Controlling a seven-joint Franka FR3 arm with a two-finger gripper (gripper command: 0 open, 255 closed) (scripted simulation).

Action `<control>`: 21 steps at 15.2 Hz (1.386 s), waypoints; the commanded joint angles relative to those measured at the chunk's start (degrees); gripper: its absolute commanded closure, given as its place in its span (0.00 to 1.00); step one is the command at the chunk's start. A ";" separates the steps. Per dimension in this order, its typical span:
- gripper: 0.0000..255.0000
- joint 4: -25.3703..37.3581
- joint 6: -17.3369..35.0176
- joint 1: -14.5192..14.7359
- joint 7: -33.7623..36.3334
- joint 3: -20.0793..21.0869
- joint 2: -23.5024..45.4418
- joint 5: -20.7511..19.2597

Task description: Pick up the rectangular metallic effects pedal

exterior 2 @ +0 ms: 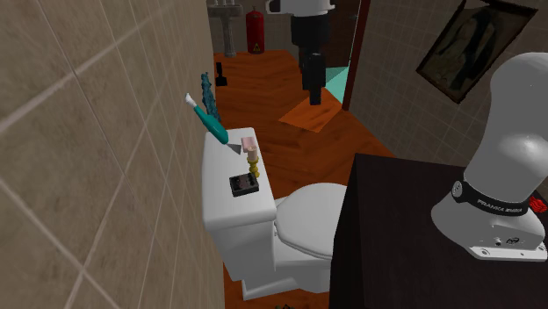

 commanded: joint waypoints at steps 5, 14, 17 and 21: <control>0.00 4.50 7.05 0.55 -9.89 -2.07 13.83 -0.87; 0.00 16.01 13.98 -0.18 -22.68 -1.92 35.13 -1.20; 0.00 20.94 15.28 -0.67 -26.17 -1.27 42.13 -1.70; 0.00 28.34 16.22 -1.24 -30.27 -0.32 51.41 -2.79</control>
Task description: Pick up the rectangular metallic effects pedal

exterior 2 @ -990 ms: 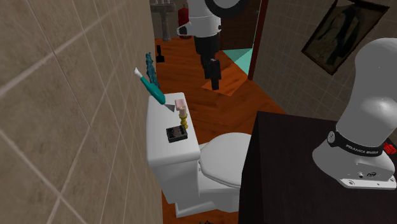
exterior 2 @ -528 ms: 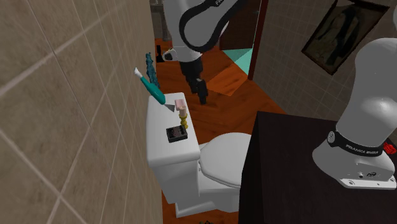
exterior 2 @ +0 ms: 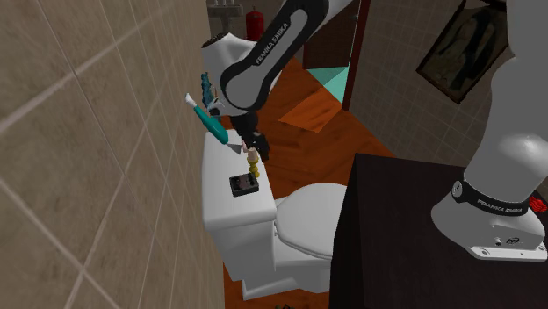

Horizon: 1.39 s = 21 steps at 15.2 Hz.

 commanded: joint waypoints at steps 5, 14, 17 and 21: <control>0.00 11.61 0.39 -0.60 -5.25 1.25 13.17 -1.97; 0.00 13.33 3.50 -0.84 -4.79 1.45 18.03 -1.83; 1.00 13.34 3.43 -0.85 -4.83 1.44 17.96 -1.83; 1.00 13.31 3.44 -0.84 -4.82 1.45 17.94 -1.84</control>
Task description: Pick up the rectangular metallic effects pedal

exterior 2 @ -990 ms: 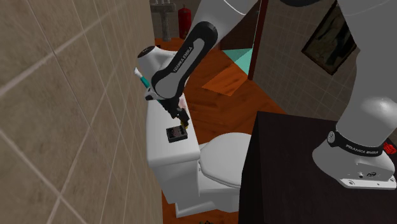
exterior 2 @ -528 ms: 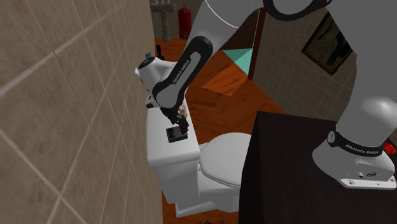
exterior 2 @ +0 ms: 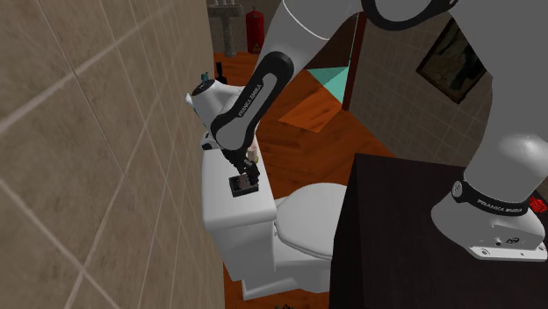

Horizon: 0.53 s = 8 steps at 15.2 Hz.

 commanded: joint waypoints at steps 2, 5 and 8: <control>1.00 -0.02 0.01 0.00 -0.01 0.01 0.04 0.00; 1.00 -0.55 -0.69 0.07 -0.10 -0.04 -1.19 -0.04; 1.00 -1.23 -1.92 0.16 -0.29 -0.12 -3.12 -0.09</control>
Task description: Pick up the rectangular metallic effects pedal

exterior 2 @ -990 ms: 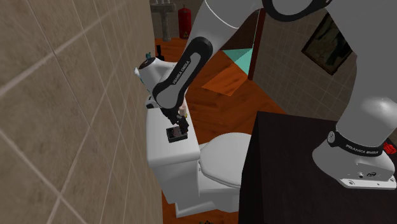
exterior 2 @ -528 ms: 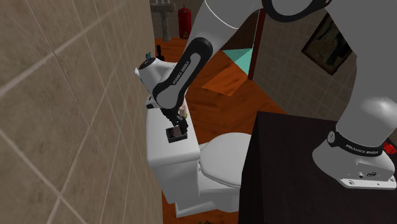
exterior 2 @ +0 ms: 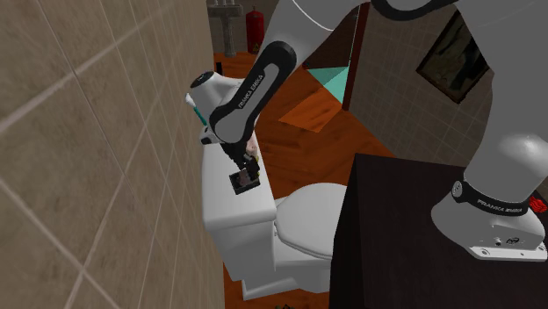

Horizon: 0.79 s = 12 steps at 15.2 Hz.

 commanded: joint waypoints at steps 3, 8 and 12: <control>1.00 -0.73 -1.76 0.18 -0.18 -0.08 -2.50 -0.06; 1.00 -1.43 -4.04 0.34 -0.50 -0.21 -5.50 -0.14; 1.00 -1.63 -5.07 0.40 -0.64 -0.26 -6.74 -0.18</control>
